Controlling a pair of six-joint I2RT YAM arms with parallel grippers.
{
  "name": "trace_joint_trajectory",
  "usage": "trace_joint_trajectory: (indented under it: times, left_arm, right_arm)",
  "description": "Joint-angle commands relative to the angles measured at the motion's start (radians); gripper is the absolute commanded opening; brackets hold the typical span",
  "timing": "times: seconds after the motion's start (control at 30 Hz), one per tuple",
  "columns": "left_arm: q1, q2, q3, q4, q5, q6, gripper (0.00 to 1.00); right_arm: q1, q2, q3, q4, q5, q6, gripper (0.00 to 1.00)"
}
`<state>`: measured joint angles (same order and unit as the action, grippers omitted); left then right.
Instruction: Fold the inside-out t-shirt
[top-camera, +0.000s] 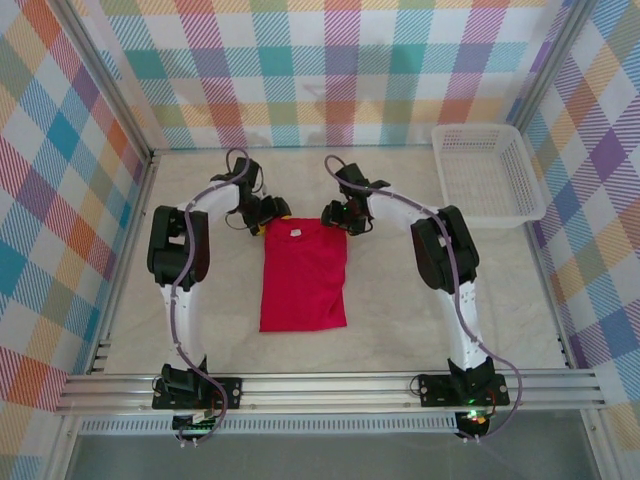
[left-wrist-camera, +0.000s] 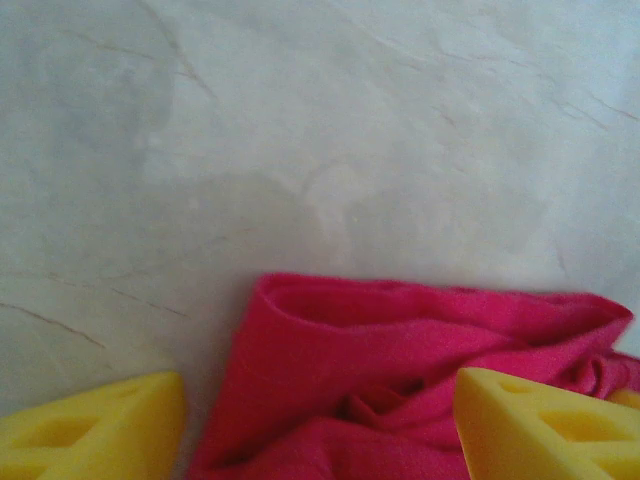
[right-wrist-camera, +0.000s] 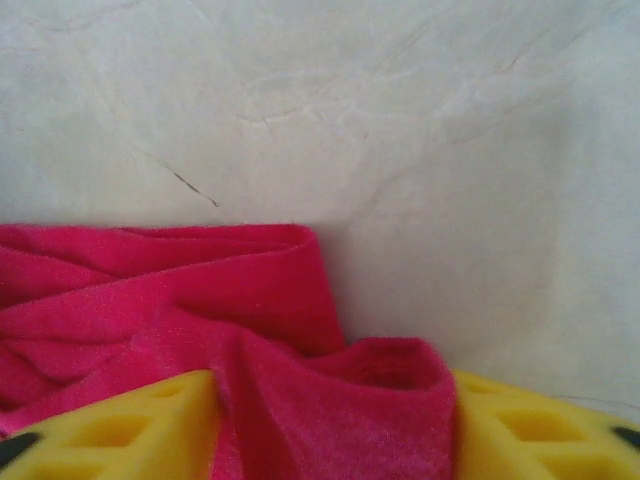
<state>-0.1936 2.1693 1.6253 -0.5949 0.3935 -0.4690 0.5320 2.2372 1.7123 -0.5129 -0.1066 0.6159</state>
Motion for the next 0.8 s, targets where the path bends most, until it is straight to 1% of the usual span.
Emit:
trace_joint_trajectory:
  times: [0.0, 0.07, 0.1, 0.17, 0.23, 0.3, 0.37, 0.4, 0.43, 0.47, 0.53, 0.67, 0.77]
  left_arm:
    - [-0.032, 0.031, -0.015, 0.096, 0.074, -0.051, 0.67]
    - [-0.045, 0.052, -0.012, 0.099, 0.074, -0.063, 0.62]
    - [-0.049, 0.059, -0.012, 0.099, 0.073, -0.069, 0.59]
    - [-0.052, 0.067, -0.026, 0.113, 0.075, -0.09, 0.47]
    - [-0.054, 0.06, -0.052, 0.149, 0.077, -0.117, 0.39]
    - [-0.056, 0.054, -0.068, 0.175, 0.093, -0.135, 0.28]
    - [-0.055, 0.051, -0.061, 0.169, 0.106, -0.141, 0.14]
    - [-0.055, 0.045, -0.053, 0.154, 0.105, -0.136, 0.08]
    - [-0.053, 0.036, -0.044, 0.134, 0.1, -0.13, 0.03]
    - [-0.05, 0.025, -0.035, 0.113, 0.093, -0.124, 0.0]
    - [-0.039, -0.004, -0.024, 0.081, 0.078, -0.117, 0.0]
    - [-0.023, -0.072, -0.005, 0.045, 0.068, -0.12, 0.0]
    - [-0.023, -0.112, 0.021, 0.031, 0.076, -0.125, 0.0]
  right_arm:
    - [0.033, 0.062, 0.025, -0.008, -0.048, 0.02, 0.49]
    - [0.038, 0.081, 0.039, -0.009, -0.048, 0.031, 0.43]
    - [0.038, 0.086, 0.041, -0.009, -0.051, 0.035, 0.42]
    - [0.039, 0.098, 0.043, -0.011, -0.045, 0.037, 0.38]
    - [0.037, 0.104, 0.046, -0.013, -0.041, 0.036, 0.34]
    - [0.034, 0.108, 0.052, -0.014, -0.041, 0.034, 0.27]
    - [0.028, 0.108, 0.062, -0.023, -0.041, 0.032, 0.14]
    - [0.026, 0.106, 0.069, -0.03, -0.04, 0.027, 0.11]
    - [0.024, 0.101, 0.074, -0.036, -0.036, 0.023, 0.1]
    - [0.02, 0.093, 0.076, -0.042, -0.033, 0.017, 0.08]
    - [0.013, 0.068, 0.074, -0.053, -0.03, 0.006, 0.04]
    - [0.004, 0.01, 0.077, -0.068, -0.033, -0.02, 0.01]
    - [0.003, -0.03, 0.101, -0.083, -0.042, -0.034, 0.0]
